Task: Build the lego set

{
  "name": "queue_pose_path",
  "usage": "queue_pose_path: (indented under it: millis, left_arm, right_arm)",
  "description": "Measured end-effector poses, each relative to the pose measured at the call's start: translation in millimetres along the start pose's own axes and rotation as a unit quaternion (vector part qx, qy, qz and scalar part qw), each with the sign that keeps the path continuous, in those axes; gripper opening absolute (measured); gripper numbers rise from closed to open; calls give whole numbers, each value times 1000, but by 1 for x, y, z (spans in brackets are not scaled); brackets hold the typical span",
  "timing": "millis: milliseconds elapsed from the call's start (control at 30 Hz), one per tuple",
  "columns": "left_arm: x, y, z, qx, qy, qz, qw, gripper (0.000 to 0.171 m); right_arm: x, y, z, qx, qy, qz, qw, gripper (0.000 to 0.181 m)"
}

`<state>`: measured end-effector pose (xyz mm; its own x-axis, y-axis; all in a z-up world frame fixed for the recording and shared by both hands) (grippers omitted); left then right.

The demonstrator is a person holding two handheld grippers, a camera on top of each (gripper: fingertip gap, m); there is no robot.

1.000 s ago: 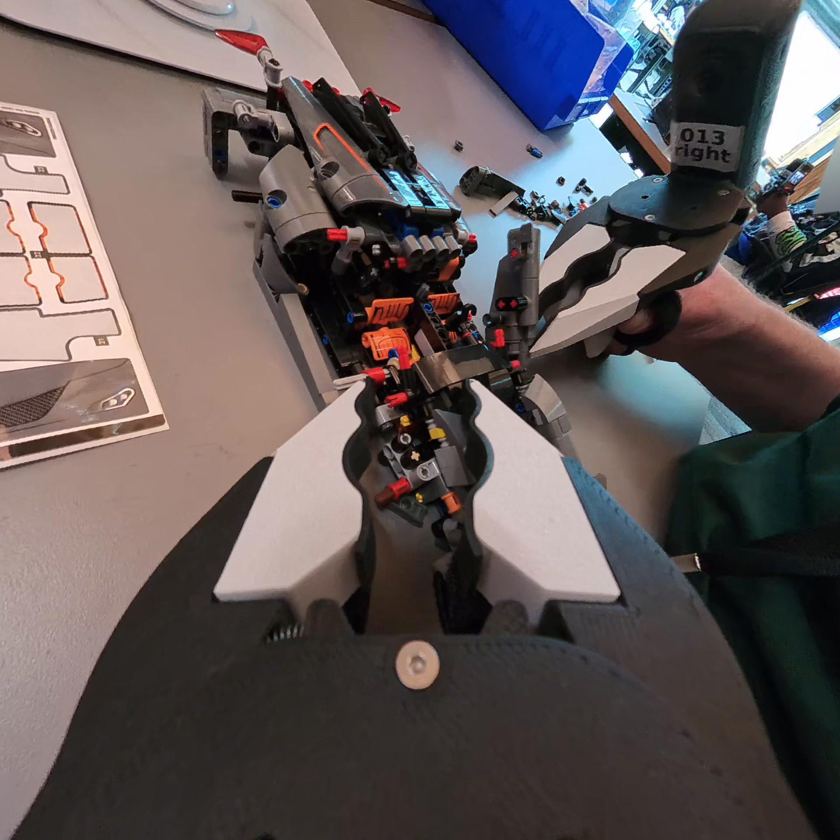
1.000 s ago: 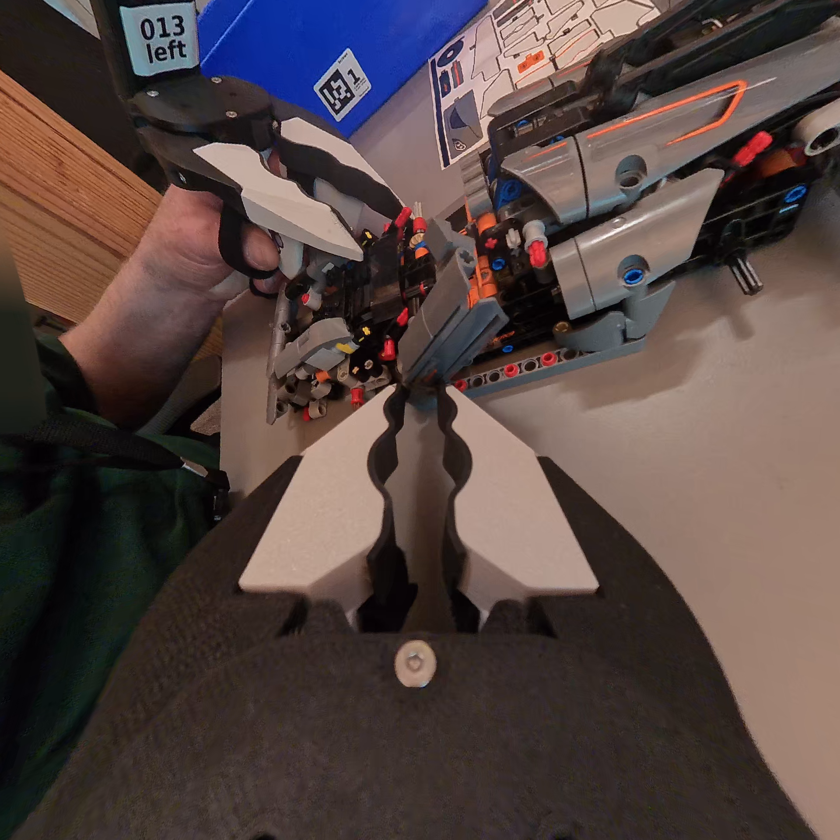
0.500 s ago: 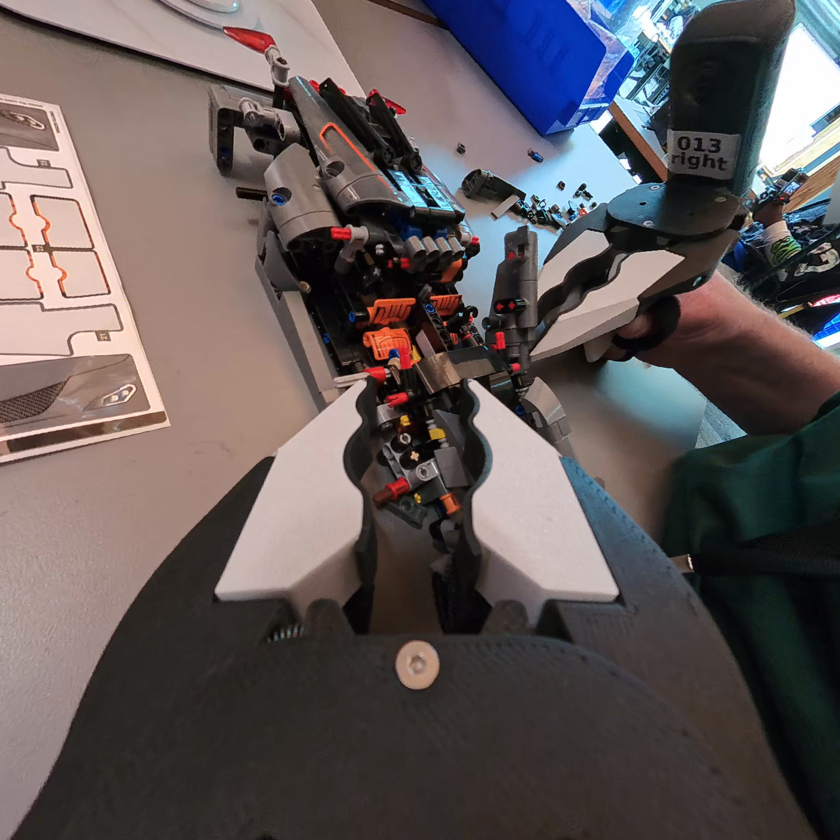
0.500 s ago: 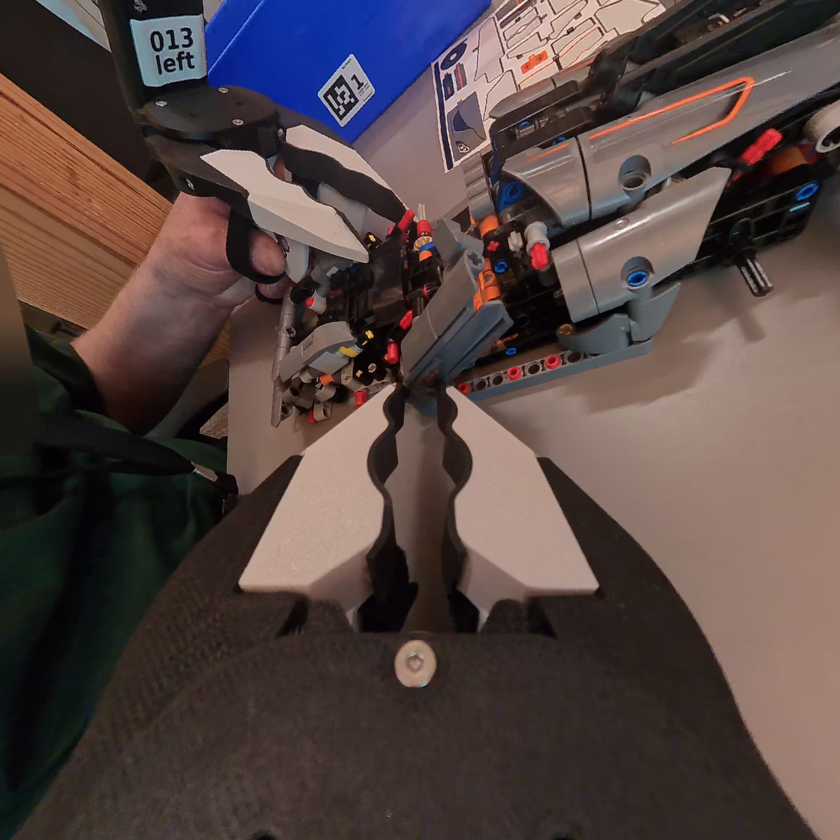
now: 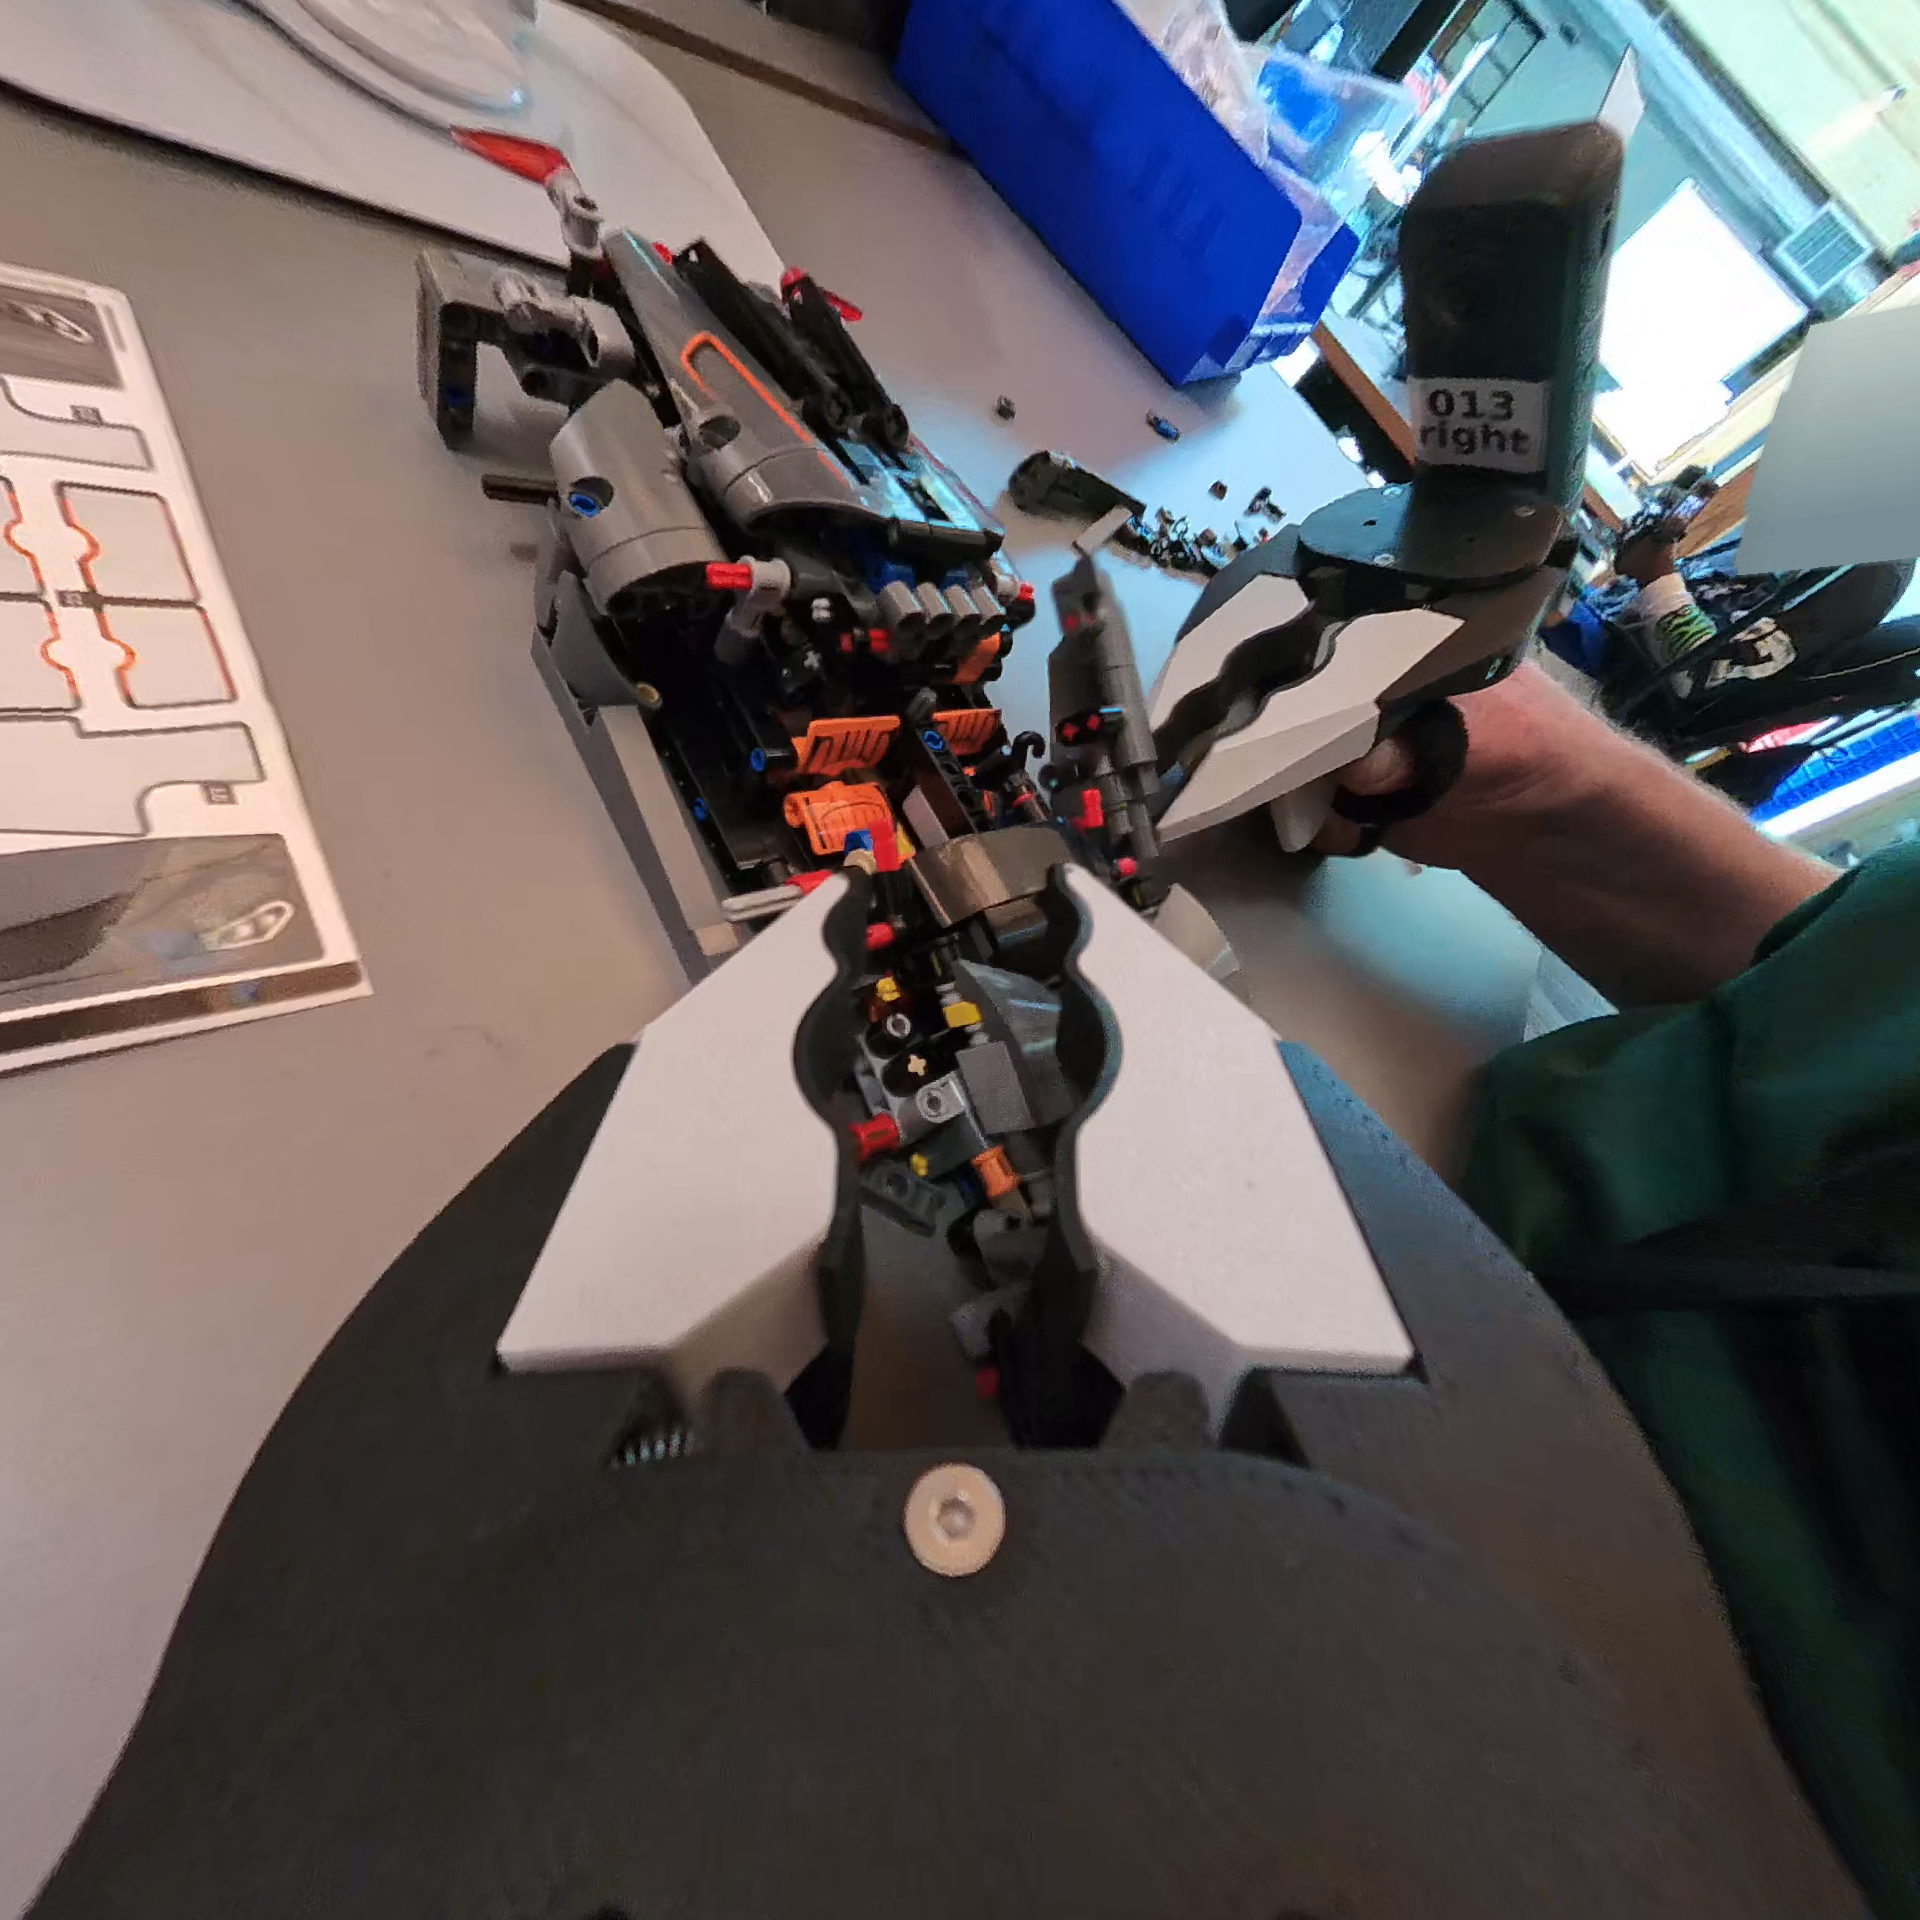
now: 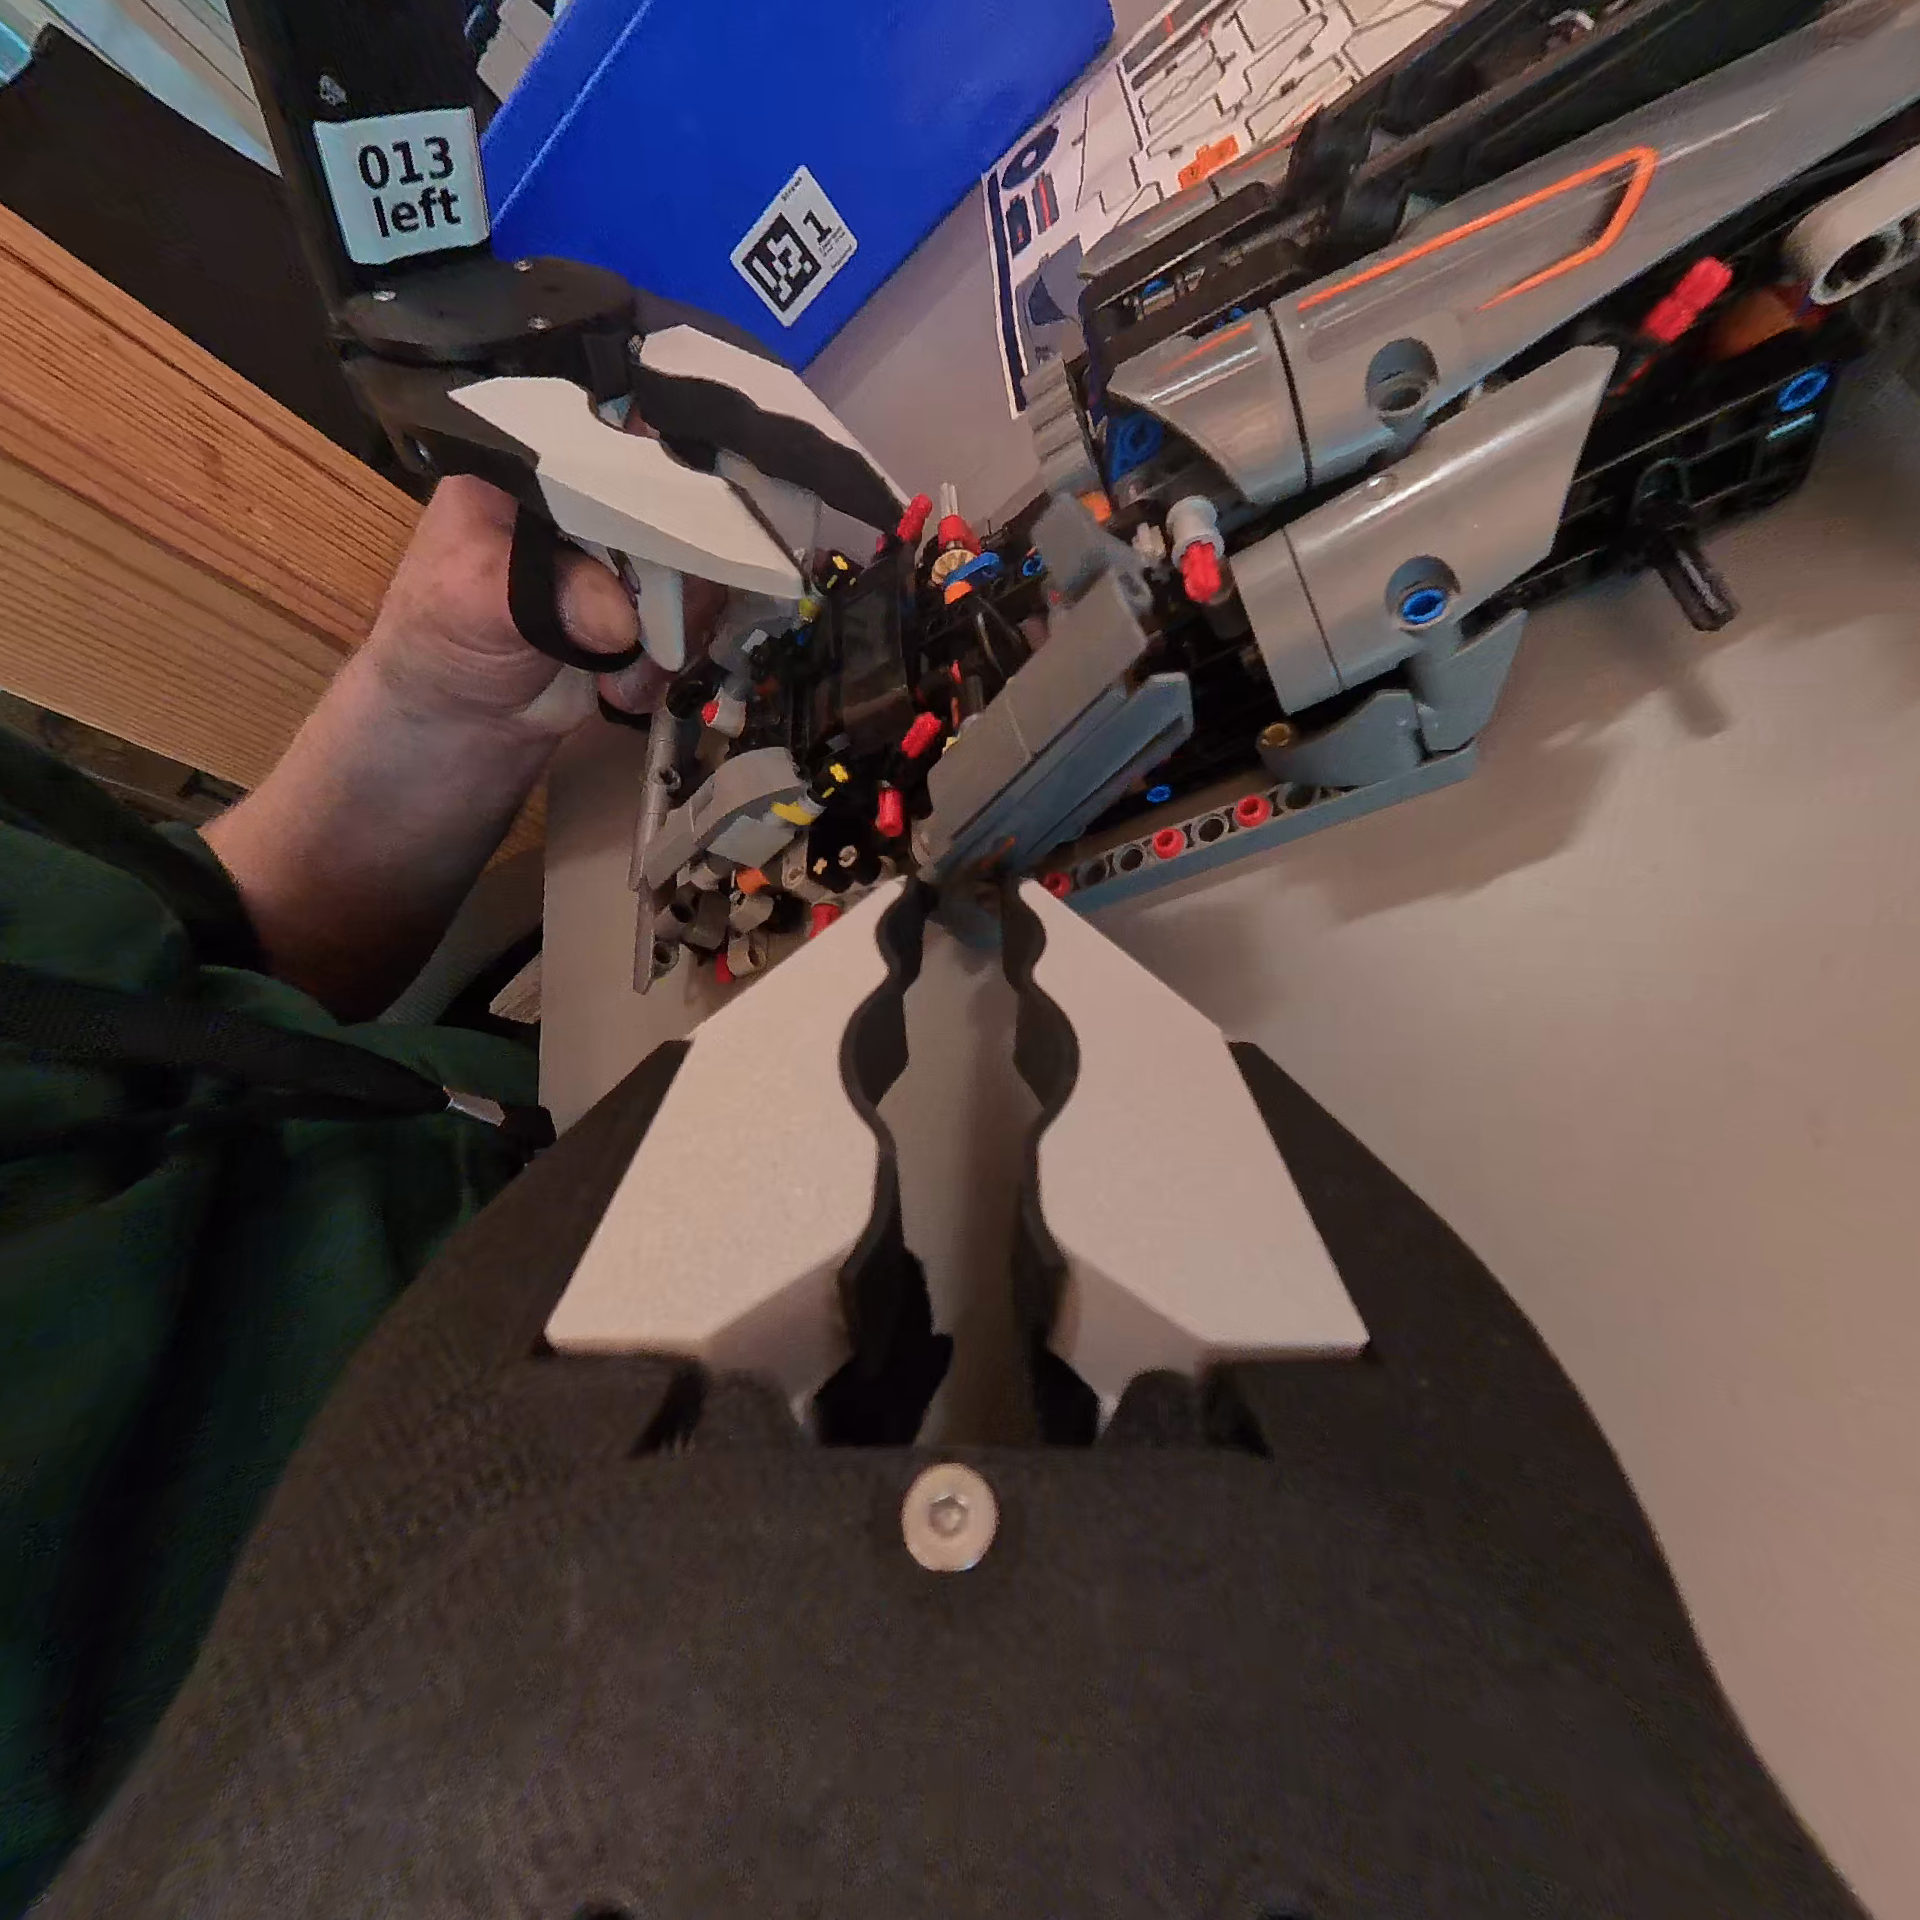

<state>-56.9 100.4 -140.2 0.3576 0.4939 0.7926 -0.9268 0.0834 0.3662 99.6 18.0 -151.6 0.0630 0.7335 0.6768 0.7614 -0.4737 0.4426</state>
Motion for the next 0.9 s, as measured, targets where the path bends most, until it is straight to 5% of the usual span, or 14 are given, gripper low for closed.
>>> queue_pose_path:
  millis: [200,400,500,900]
  left_arm:
    - [2,4,-6,30,-16,0,999,57]
    - [2,3,-8,51,-19,-2,999,53]
    - [-1,7,-13,81,-16,-12,996,65]
    - [-4,0,-11,59,-3,-37,998,60]
  right_arm:
    - [0,1,-1,-5,9,6,1000,11]
    - [0,0,-2,-21,15,6,1000,17]
    - [-1,-1,-2,-23,18,1,1000,17]
    - [-1,-3,-3,-17,17,-2,1000,13]
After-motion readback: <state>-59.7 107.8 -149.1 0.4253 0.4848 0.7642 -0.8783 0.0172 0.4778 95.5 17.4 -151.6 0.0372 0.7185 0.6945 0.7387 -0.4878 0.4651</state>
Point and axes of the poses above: each gripper's, where its closed fingertips meet, y back along the fingers, x out of its top, z = x × y across the jaws, the point moved 6 cm from there along y, back along the fingers, and after that the axes turned 2 degrees about -y, right-handed, at the moved point
